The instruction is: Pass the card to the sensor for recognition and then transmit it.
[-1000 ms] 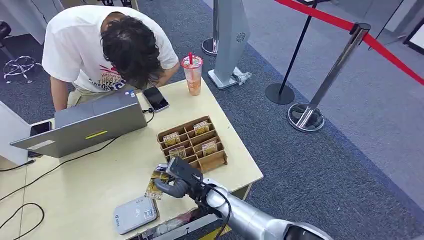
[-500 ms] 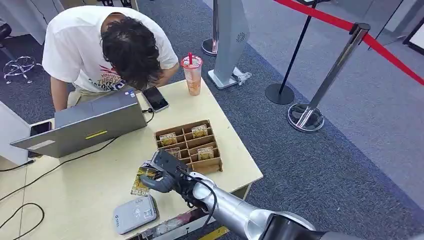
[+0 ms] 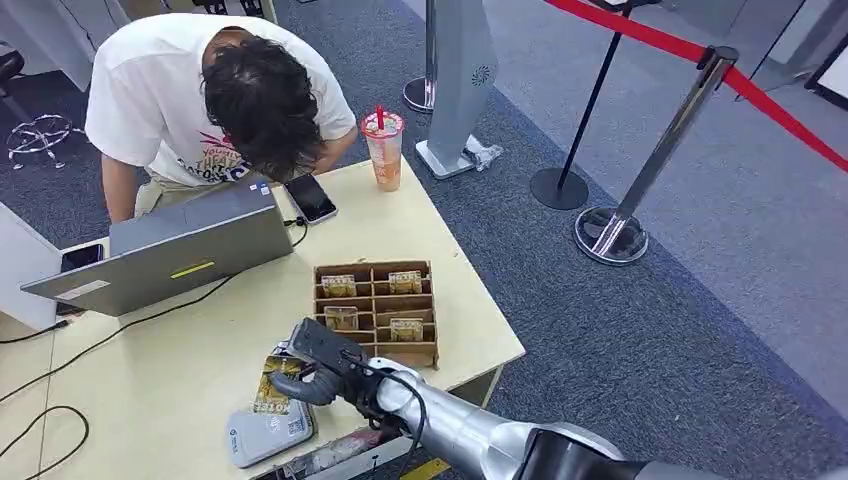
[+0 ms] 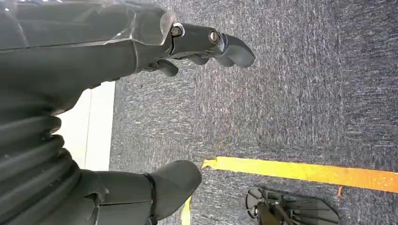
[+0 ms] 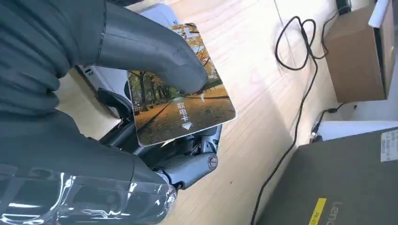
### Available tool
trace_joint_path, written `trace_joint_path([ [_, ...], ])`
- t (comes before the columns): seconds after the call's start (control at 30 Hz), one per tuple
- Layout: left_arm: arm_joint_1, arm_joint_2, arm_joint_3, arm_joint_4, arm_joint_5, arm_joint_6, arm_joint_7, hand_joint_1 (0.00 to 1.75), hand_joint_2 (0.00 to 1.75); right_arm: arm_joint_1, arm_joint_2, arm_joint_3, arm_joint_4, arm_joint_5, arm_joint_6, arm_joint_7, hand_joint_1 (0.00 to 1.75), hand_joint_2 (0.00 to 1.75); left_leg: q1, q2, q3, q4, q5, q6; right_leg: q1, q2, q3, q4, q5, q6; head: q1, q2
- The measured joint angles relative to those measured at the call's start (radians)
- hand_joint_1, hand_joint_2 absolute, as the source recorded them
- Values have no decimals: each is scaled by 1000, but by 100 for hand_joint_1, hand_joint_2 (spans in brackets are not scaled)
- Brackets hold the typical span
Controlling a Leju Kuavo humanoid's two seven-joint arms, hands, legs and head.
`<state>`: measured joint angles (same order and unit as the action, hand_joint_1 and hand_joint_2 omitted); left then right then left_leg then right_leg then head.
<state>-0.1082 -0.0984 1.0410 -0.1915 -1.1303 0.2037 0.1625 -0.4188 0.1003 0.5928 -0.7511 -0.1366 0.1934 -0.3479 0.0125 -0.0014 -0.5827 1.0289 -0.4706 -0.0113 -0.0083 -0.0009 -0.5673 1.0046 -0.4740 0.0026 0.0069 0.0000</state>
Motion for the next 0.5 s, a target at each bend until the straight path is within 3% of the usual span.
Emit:
trace_joint_path([
  [0.5,2,0,0,0,2,2,-6,0,175,7,0,0,0,-9,3,-2,175,175,0,0,0,0,1,0,0,0,0,0,1,0,0,0],
])
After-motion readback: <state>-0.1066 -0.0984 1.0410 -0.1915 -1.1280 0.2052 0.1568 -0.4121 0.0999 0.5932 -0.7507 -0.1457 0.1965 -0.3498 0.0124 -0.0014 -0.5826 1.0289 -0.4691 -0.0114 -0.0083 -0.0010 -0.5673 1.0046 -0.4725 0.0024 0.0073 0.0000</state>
